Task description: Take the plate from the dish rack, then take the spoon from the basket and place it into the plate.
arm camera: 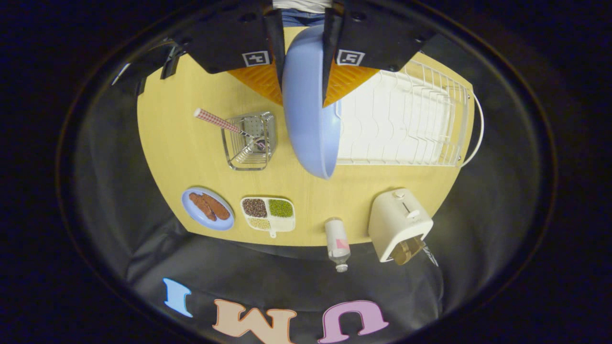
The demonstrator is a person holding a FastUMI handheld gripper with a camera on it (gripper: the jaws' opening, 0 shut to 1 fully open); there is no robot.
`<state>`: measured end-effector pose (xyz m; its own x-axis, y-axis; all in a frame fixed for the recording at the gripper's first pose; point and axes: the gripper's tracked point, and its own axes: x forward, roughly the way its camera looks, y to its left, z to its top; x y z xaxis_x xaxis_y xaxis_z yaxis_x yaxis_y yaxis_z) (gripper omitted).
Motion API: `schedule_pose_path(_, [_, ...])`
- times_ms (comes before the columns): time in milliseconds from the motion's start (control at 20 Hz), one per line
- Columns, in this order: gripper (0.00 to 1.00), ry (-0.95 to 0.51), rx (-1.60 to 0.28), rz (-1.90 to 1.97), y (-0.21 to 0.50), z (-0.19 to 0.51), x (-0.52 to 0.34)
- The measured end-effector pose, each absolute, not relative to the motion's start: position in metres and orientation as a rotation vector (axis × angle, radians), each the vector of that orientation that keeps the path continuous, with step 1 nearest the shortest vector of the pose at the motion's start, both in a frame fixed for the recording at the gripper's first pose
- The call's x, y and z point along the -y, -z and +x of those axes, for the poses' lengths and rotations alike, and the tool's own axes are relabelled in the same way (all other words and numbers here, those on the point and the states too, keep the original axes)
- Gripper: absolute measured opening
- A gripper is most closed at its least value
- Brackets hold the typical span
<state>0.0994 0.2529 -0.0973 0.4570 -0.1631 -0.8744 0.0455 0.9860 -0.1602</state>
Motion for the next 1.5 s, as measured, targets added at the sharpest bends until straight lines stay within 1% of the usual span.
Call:
schedule_pose_path(550, [0.36, 0.147, -1.128, -0.087, 0.087, 0.095, -0.259])
schedule_pose_path(700, [0.37, 0.148, -1.097, -0.100, 0.066, 0.098, -0.262])
schedule_pose_path(850, [0.33, 0.110, -1.024, -0.062, 0.039, 0.108, -0.269])
schedule_pose_path(1000, [0.30, 0.103, -1.030, -0.089, 0.046, 0.097, -0.248])
schedule_pose_path(1100, [0.29, 0.060, -1.039, -0.006, 0.053, 0.093, -0.250])
schedule_pose_path(1200, [0.29, -0.020, -1.021, 0.148, 0.051, 0.092, -0.254])
schedule_pose_path(1300, [0.29, -0.098, -0.975, 0.267, 0.044, 0.089, -0.249])
schedule_pose_path(1500, [0.29, -0.189, -0.865, 0.377, 0.031, 0.062, -0.216])
